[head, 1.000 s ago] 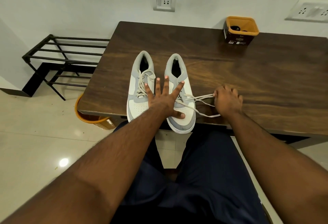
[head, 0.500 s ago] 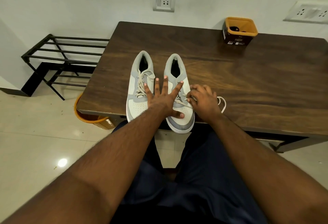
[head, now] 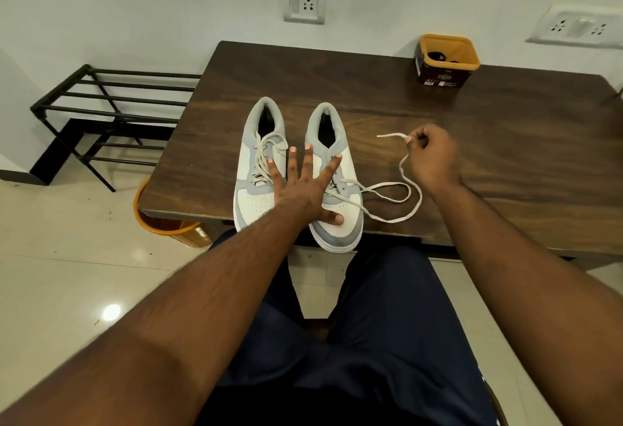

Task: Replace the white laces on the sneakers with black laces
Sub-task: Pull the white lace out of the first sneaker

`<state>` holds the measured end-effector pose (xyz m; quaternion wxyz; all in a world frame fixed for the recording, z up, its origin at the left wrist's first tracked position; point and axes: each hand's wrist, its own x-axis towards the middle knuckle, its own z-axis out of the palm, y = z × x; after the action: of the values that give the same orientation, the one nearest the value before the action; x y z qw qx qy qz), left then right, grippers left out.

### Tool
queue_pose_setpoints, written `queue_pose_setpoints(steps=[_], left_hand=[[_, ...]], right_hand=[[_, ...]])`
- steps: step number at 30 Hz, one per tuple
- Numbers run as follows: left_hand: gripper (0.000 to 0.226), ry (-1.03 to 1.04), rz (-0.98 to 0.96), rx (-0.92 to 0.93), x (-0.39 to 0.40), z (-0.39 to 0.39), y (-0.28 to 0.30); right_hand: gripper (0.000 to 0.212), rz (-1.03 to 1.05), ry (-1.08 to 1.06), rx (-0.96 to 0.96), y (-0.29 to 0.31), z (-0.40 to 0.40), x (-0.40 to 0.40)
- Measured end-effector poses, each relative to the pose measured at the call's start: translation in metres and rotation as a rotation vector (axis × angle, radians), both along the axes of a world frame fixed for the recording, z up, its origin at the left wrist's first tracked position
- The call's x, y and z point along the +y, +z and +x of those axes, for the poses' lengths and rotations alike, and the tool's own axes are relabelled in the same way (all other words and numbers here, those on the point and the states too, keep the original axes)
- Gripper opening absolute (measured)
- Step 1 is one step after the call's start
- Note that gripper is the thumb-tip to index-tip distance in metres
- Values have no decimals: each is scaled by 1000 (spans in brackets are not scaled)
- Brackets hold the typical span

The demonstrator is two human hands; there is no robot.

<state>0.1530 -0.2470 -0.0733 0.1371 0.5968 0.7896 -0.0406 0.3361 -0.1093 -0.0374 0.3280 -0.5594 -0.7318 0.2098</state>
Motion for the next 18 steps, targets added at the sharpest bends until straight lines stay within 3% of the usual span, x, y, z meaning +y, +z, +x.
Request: queue_pose_setpoints(steps=[2,4,6,9,12,15,18], left_hand=[[126,3,50,-41,-4,3,2],[122,41,171,-170,-12,4,3],[112,116,337,-423,-20,2,-5],[65,307,545,-767,-24,2,-11],[19,509,624,-782,-21,5,1],[31,576,590,-768,-17,11,7],[34,614,510,-758,-13,13,3]], right_hand=[[14,-169,-144,153,3,-3,7],[22,-234,-138,250,0,-9,-2],[22,-240,5,212,-7,-18,-29],[40,-300,253,30,-28,-29,-70],[74,-272,307,-147,-44,-38,-96],[90,-221,207,-259,-49,-46,-111],[88,-167,153,-284,-53,-56,-117]])
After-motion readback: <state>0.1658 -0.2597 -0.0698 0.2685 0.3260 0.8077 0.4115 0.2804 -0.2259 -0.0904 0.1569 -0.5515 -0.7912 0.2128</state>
